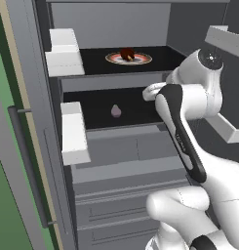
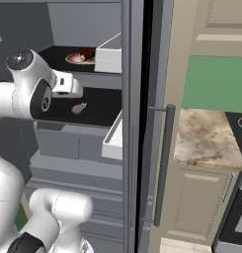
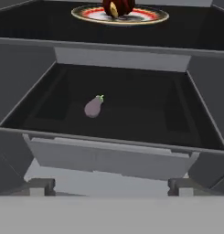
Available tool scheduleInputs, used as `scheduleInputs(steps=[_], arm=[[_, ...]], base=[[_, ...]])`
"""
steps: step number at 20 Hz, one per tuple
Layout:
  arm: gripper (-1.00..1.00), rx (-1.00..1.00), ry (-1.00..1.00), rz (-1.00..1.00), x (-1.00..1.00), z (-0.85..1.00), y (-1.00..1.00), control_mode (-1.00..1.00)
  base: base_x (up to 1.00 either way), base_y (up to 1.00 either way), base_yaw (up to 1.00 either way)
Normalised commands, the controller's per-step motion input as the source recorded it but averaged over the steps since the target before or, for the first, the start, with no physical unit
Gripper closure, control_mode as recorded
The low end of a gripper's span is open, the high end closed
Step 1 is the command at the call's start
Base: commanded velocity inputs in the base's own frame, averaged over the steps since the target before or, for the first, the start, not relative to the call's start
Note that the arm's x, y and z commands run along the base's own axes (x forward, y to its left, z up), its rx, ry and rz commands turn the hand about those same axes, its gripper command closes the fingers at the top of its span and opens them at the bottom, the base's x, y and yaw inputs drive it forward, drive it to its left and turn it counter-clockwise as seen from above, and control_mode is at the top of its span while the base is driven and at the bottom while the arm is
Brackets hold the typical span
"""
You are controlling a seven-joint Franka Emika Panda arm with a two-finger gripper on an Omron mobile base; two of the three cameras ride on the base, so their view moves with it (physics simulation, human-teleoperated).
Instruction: Transport the steak from the fridge to the microwave and turn on the microwave.
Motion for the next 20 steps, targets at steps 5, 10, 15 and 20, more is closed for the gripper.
scheduleInputs(steps=[5, 10, 15, 20], arm=[[-1.00, 0.00, -0.34, 0.00, 0.00, 0.67, 0.18, -1.00], [-1.00, 0.00, -0.19, 0.00, 0.00, 0.39, 0.15, -1.00], [-1.00, 0.00, -0.08, 0.00, 0.01, 0.25, 0.04, -1.00], [-1.00, 0.00, 0.00, 0.00, 0.02, 0.18, 0.00, -1.00]], base=[[0.00, 0.00, 0.00], [0.00, 0.00, 0.00], [0.00, 0.00, 0.00], [0.00, 0.00, 0.00]])
